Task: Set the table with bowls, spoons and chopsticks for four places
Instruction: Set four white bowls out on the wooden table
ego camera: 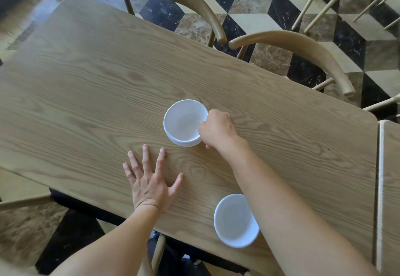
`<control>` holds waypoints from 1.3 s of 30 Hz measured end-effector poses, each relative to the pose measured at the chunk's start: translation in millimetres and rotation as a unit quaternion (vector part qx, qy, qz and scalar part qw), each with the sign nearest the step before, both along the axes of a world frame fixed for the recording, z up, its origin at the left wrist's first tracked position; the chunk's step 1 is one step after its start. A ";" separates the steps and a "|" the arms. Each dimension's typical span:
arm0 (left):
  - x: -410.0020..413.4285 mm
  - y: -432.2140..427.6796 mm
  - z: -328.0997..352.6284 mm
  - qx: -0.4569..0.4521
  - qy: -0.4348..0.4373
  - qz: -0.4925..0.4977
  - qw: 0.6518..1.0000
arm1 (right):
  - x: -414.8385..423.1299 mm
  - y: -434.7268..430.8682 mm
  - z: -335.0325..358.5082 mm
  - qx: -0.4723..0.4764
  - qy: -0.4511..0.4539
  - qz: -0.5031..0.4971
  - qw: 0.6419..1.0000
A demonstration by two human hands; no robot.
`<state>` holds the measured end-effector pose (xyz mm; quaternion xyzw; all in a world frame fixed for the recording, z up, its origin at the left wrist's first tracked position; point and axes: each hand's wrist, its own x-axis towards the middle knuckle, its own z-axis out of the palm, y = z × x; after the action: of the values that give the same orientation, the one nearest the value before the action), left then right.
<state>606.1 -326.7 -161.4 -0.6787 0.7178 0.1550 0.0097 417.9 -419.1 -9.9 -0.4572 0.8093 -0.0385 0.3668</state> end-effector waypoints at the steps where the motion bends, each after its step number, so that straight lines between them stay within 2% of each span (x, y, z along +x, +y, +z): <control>1: -0.1 0.2 0.1 0.001 -0.001 -0.001 1.000 | 0.3 -2.1 2.5 -0.002 0.017 0.018 1.000; 4: 0.0 0.1 0.7 0.007 -0.005 -0.001 1.000 | 1.8 -8.7 12.2 -0.010 0.054 0.062 0.997; 7: 0.5 -0.4 1.9 0.008 -0.002 -0.001 1.000 | -0.1 -13.7 16.6 -0.023 0.055 0.065 0.996; 9: -0.2 0.0 2.0 0.009 0.003 0.000 1.000 | -9.8 -13.0 15.6 -0.035 0.000 0.012 0.999; 10: -0.4 0.1 1.3 0.007 0.004 0.000 1.000 | -17.6 -10.6 13.9 -0.044 -0.063 -0.045 0.996; 12: 0.8 0.5 0.7 0.004 0.004 -0.001 1.000 | -39.2 0.5 8.3 -0.063 -0.199 -0.187 0.960; 14: 0.6 1.0 -1.4 -0.005 0.005 0.000 1.000 | -68.5 15.1 2.0 -0.088 -0.282 -0.302 0.906; 17: 1.0 1.8 -1.7 -0.009 0.000 0.000 1.000 | -110.2 30.4 -12.8 -0.104 -0.307 -0.419 0.848; 20: 1.5 1.6 -2.6 -0.013 0.006 -0.001 1.000 | -139.1 33.4 -27.2 -0.106 -0.278 -0.490 0.819; 24: 1.2 2.3 -4.8 -0.022 0.008 0.004 1.000 | -159.9 25.2 -41.7 -0.099 -0.273 -0.536 0.793; 33: 1.2 2.0 -3.1 -0.030 0.014 0.007 0.999 | -176.9 3.3 -66.3 -0.106 -0.363 -0.591 0.713; 39: 1.1 1.7 -3.8 -0.028 0.007 0.006 1.000 | -178.4 -5.3 -67.6 -0.106 -0.386 -0.593 0.699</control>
<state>607.2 -324.9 -165.2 -0.6817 0.7180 0.1398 -0.0153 239.5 -424.4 -77.5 0.1359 0.6908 -0.5068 0.4974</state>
